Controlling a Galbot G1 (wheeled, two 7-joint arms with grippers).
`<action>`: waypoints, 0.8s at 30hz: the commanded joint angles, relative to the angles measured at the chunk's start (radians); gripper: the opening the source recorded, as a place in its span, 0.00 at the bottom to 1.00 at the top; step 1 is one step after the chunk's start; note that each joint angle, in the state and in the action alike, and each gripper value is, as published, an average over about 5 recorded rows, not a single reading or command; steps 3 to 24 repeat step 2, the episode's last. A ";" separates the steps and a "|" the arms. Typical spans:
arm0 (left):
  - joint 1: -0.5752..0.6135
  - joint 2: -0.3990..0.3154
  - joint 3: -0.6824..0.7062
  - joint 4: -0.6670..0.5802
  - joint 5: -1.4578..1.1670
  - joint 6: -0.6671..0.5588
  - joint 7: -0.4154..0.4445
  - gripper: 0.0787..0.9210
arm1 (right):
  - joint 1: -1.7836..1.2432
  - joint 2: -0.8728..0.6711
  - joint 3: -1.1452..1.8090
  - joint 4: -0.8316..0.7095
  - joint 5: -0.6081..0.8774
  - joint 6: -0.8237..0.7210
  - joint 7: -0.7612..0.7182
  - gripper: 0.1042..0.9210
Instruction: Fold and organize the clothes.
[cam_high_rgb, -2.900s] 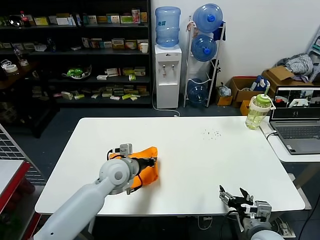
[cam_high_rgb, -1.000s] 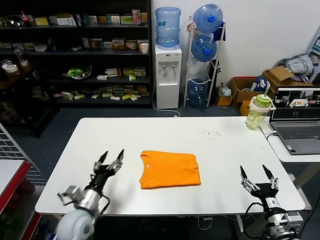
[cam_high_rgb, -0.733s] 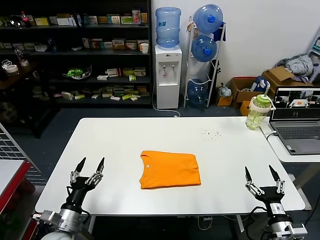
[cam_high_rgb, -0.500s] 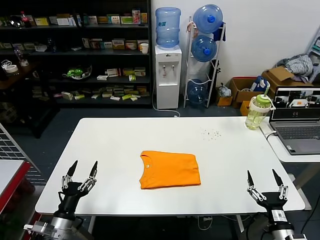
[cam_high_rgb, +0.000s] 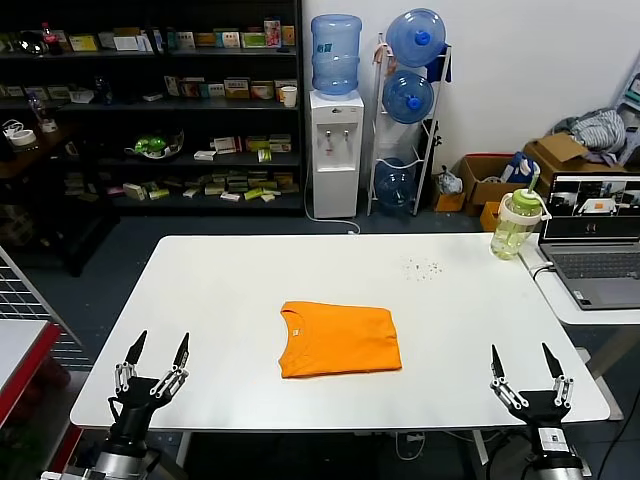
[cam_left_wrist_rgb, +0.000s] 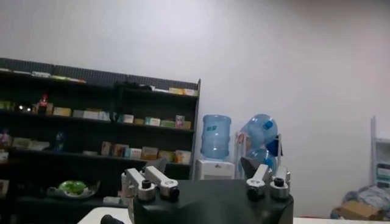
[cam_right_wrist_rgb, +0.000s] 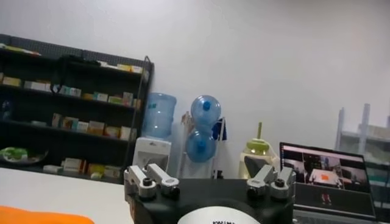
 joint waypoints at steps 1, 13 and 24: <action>0.031 -0.021 -0.018 -0.013 0.031 -0.026 0.013 0.88 | 0.003 0.018 0.008 -0.006 -0.006 0.021 -0.012 0.88; 0.032 -0.021 -0.018 -0.014 0.031 -0.026 0.012 0.88 | 0.003 0.017 0.008 -0.006 -0.005 0.021 -0.012 0.88; 0.032 -0.021 -0.018 -0.014 0.031 -0.026 0.012 0.88 | 0.003 0.017 0.008 -0.006 -0.005 0.021 -0.012 0.88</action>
